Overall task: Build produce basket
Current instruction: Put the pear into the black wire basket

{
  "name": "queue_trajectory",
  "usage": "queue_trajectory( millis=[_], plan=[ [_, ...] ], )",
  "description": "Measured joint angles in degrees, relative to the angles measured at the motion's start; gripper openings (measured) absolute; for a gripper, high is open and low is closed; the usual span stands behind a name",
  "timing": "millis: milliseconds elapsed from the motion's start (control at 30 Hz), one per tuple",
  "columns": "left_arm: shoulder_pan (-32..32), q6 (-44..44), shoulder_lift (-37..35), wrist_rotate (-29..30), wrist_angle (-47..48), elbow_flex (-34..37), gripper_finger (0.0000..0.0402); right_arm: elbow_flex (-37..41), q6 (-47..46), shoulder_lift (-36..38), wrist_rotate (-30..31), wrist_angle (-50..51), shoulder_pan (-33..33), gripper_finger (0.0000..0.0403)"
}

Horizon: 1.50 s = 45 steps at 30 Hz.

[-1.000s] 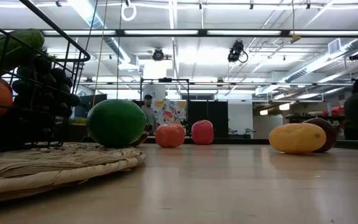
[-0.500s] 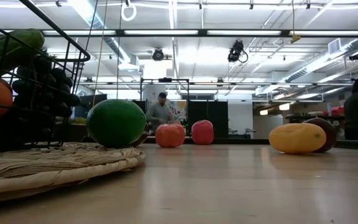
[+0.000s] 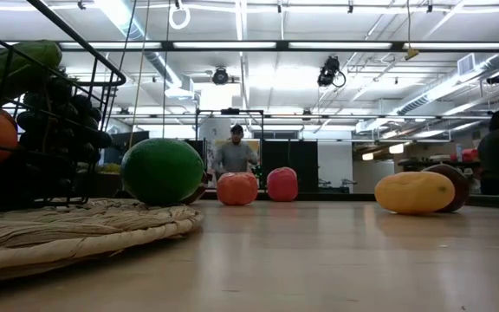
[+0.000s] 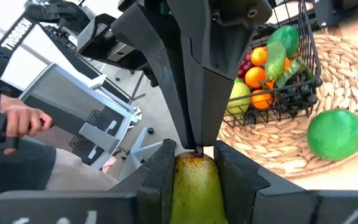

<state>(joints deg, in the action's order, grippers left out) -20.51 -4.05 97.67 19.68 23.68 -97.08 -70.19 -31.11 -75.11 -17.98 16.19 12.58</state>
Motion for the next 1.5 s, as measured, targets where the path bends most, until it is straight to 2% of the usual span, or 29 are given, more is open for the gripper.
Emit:
queue_trajectory(
  millis=[233,467,667,1033,1367,1500],
  plan=[
    [0.0,0.2,-0.5,0.5,0.5,0.1,0.001,-0.1,-0.4,0.0,0.8,0.4,-0.1,0.0104],
    [0.0,-0.1,-2.1,0.5,3.8,0.3,0.001,-0.3,-2.4,0.2,3.7,-1.1,-0.1,0.0207],
    [-0.6,-2.9,-4.2,0.6,9.7,0.2,0.001,-0.3,-2.4,0.1,3.5,0.2,-0.6,0.0254],
    [-7.0,-10.7,-7.8,0.5,26.2,0.2,0.001,-0.3,-2.3,0.1,3.5,1.0,-2.3,0.0259],
    [-12.6,-21.2,-8.2,0.4,40.3,0.2,0.0019,-0.3,-2.3,0.1,3.3,2.1,-2.9,0.0259],
    [-14.9,-26.0,-8.5,0.4,45.6,0.2,0.001,-0.3,-2.2,0.1,3.3,3.3,-2.9,0.0259]
  ],
)
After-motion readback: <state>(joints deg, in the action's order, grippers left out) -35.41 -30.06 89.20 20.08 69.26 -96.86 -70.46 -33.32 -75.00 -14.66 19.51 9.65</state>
